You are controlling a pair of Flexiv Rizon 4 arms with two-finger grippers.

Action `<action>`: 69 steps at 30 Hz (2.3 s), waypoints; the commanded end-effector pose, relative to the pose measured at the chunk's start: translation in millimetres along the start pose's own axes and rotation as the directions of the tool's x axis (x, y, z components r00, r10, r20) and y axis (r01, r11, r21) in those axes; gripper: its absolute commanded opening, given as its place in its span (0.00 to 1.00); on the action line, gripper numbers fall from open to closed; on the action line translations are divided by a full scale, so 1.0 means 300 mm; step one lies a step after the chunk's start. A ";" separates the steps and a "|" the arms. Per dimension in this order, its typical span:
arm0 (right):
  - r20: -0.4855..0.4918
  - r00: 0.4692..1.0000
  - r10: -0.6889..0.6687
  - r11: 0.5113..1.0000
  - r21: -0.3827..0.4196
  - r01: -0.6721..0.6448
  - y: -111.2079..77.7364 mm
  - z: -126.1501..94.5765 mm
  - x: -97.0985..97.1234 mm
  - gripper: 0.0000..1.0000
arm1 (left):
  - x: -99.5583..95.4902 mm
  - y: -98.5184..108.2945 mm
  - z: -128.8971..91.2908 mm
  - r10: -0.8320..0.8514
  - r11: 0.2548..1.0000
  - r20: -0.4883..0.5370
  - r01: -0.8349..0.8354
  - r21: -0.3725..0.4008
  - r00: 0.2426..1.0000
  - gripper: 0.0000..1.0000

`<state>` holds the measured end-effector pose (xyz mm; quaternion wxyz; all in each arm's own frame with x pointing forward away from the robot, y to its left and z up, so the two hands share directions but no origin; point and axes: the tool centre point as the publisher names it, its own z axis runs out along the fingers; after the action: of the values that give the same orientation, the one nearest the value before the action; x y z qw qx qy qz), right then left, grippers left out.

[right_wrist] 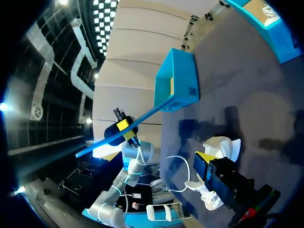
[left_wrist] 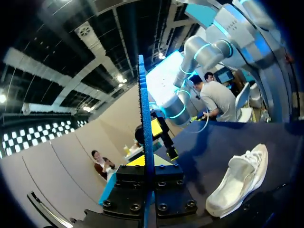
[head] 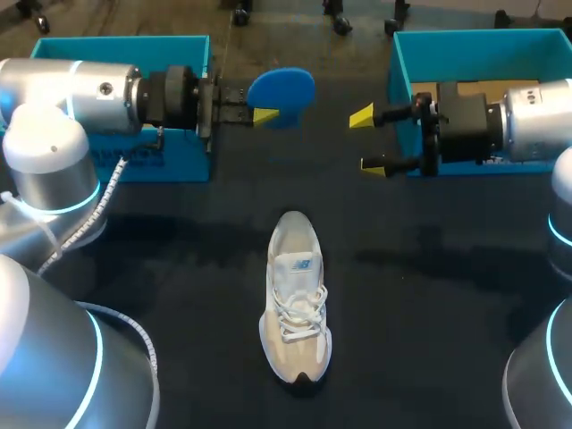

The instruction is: Take the shoe out of the shoebox, open the shoe tongue, remove and reinsert the insole, then place the shoe into the shoebox

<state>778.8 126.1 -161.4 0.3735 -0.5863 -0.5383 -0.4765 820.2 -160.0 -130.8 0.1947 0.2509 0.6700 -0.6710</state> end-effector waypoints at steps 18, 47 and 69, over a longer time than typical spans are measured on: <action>0.001 1.000 0.000 1.000 -0.002 0.000 0.001 0.009 -0.001 1.00 | 0.053 0.068 -0.001 0.978 -0.195 0.109 -0.963 0.186 -0.177 0.00; 0.004 0.999 -0.054 0.999 0.004 0.054 0.004 0.040 -0.010 1.00 | 0.026 0.070 0.047 0.986 0.120 0.101 -0.987 0.108 0.131 0.00; -0.021 0.994 -0.108 0.994 -0.004 0.107 -0.006 0.097 -0.019 1.00 | 0.025 0.096 0.079 0.937 0.332 0.086 -0.940 0.075 0.337 0.00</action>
<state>781.1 150.6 -173.9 0.3524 -0.5518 -0.5642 -0.5030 829.7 -178.6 -157.3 0.5445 0.5962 0.3499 -0.4750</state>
